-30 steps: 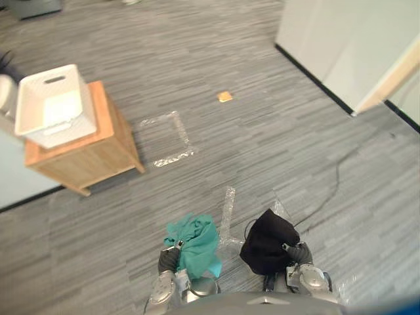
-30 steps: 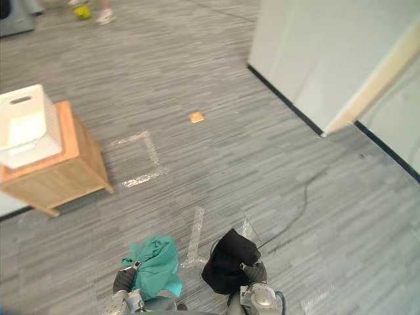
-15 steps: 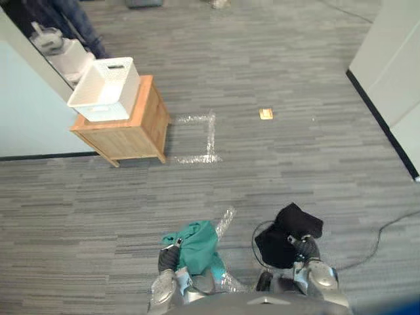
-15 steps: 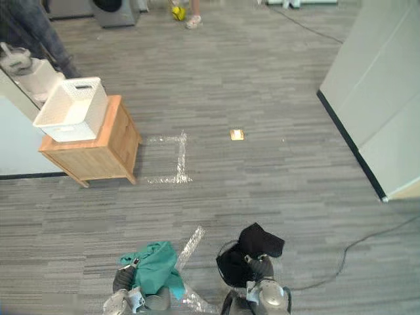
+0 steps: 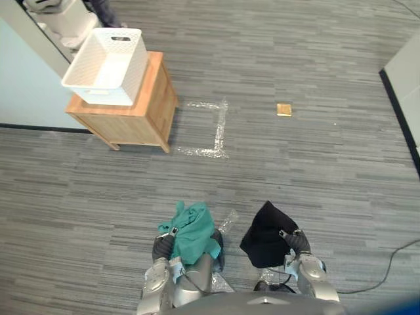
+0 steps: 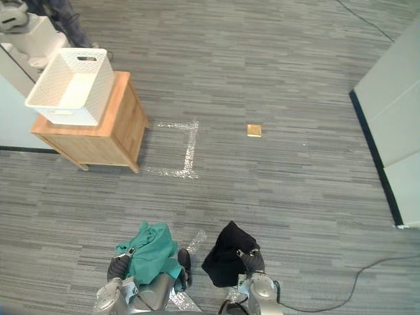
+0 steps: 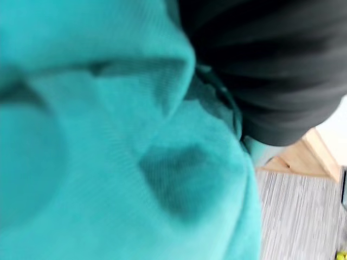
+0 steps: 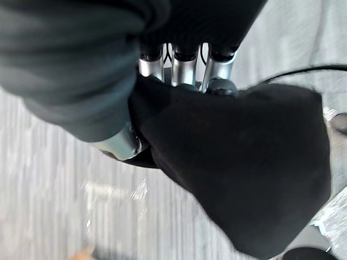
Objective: Tidy the bed and pick cloth on bed and put in laundry
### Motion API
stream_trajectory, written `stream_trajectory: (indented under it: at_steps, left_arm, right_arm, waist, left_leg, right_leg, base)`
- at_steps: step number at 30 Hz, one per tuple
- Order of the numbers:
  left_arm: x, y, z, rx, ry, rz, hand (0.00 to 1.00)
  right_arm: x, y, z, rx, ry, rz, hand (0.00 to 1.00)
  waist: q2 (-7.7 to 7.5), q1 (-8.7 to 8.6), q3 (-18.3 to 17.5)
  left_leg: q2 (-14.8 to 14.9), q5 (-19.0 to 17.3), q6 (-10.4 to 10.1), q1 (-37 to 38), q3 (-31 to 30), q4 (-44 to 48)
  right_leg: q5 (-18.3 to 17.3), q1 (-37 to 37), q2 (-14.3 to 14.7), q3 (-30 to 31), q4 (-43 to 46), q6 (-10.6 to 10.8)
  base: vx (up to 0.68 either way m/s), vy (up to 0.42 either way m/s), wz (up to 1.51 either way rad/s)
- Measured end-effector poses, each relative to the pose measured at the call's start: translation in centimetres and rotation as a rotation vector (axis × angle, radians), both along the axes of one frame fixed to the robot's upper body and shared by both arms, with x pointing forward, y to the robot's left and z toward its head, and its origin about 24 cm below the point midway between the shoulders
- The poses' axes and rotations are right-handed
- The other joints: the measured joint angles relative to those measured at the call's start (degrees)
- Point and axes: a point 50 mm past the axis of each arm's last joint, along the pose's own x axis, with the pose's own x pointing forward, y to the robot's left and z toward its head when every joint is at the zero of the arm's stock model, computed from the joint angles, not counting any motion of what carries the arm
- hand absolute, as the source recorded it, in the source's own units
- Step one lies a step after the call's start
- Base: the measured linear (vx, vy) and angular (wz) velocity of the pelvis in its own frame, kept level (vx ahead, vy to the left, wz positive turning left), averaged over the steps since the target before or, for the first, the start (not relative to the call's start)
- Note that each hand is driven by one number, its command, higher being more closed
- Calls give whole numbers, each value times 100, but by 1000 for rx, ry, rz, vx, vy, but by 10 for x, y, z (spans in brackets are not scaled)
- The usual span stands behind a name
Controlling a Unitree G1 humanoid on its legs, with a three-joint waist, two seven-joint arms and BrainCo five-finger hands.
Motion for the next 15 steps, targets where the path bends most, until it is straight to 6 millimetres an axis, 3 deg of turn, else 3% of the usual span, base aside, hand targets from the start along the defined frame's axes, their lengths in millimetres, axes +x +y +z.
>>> stream_trajectory:
  at_steps: [2,4,5,6,7,9,10,12,14,15]
  left_arm:
    - [-9,3,-3,6,25,11,100]
    - [-11,14,-2,33,29,21,100]
    - [-14,21,-1,58,38,10,100]
    - [-18,19,-3,59,55,-6,100]
    - [-18,18,-6,62,73,-24,100]
    - [-19,19,-8,87,98,-69,100]
    - [-20,22,-8,98,104,-78,100]
    - [-19,25,-8,108,107,-79,100]
    - [-20,24,-10,103,115,-78,100]
    - [-21,22,-11,96,121,-77,100]
  right_arm:
    - [-1,4,-1,3,6,18,100]
    - [-2,5,-3,0,19,22,100]
    - [-15,5,-13,-3,80,22,100]
    - [-27,-3,-17,-26,111,19,100]
    - [-27,-5,-18,-35,119,19,100]
    - [-33,-2,-20,-25,133,14,100]
    - [-36,2,-21,-14,141,13,100]
    - [-36,7,-20,1,131,16,100]
    - [-34,7,-19,3,119,15,100]
    - [-31,7,-18,2,113,16,100]
  waist:
    - [-72,20,-43]
    - [-349,62,-68]
    - [-587,-17,-214]
    - [-498,-27,-326]
    - [-459,-108,-292]
    - [-452,-318,-308]
    - [-480,-366,-293]
    - [-588,-371,-293]
    - [-536,-416,-273]
    - [-475,-436,-252]
  left_leg:
    - [-2,-189,-121,135,27,-160]
    - [-302,-319,-229,164,271,-344]
    - [-478,-499,-182,224,251,-187]
    - [-448,-676,-363,420,52,-333]
    - [-474,-633,-253,451,-13,-300]
    - [-459,-656,-167,780,-298,-585]
    - [-462,-664,-152,851,-403,-636]
    - [-463,-654,-171,1084,-630,-831]
    - [-399,-601,-119,1351,-893,-952]
    - [-361,-610,-146,1458,-1010,-1014]
  right_leg:
    - [-82,-29,-38,249,48,101]
    - [-852,-338,-422,346,541,68]
    - [-1084,-513,-726,317,986,153]
    - [-1098,-815,-725,418,1847,118]
    - [-1045,-1210,-812,602,2763,79]
    - [62,-2239,-884,963,4904,-32]
    - [43,-2405,-932,957,5230,-41]
    - [-238,-2693,-1004,784,5394,-93]
    - [-611,-2816,-883,554,4530,77]
    - [-634,-2833,-742,598,3888,102]
  base:
    - [-8,-7,-59]
    - [-62,9,-35]
    - [96,20,0]
    - [170,56,12]
    - [188,83,20]
    - [180,141,56]
    - [266,102,66]
    - [252,71,53]
    - [346,27,76]
    - [411,-41,70]
